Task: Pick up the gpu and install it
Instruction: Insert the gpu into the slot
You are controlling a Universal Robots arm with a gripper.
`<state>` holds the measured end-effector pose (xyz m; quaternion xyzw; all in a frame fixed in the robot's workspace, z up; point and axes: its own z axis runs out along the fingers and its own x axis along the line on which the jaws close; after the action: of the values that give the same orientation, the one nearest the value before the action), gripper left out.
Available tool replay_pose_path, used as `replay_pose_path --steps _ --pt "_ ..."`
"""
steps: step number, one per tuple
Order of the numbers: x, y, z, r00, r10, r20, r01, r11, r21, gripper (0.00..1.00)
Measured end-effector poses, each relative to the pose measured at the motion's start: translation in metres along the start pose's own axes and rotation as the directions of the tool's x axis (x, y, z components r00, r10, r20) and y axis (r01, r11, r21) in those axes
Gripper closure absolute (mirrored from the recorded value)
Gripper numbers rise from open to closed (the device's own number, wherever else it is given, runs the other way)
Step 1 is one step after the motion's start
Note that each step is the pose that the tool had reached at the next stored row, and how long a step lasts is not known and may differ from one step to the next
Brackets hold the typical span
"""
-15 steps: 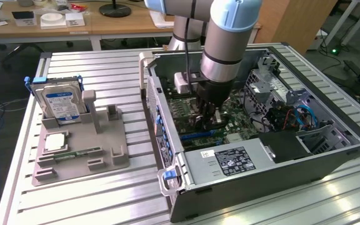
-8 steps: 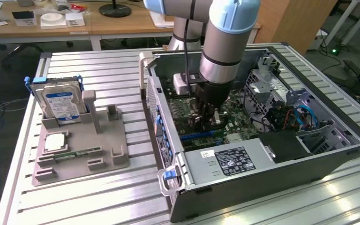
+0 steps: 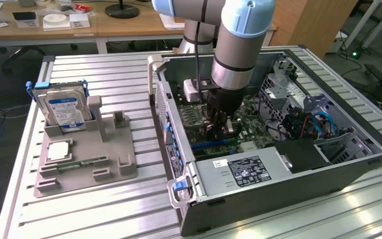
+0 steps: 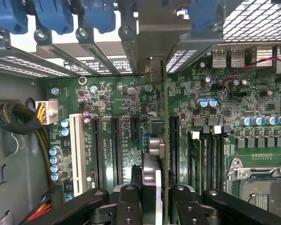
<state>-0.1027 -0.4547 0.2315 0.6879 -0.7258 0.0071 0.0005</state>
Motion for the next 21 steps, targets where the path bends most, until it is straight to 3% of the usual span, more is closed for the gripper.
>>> replay_pose_path --steps 21 --pt "-0.0001 0.0000 0.0063 1.0000 0.000 0.0001 0.000 1.0000 0.0000 0.72"
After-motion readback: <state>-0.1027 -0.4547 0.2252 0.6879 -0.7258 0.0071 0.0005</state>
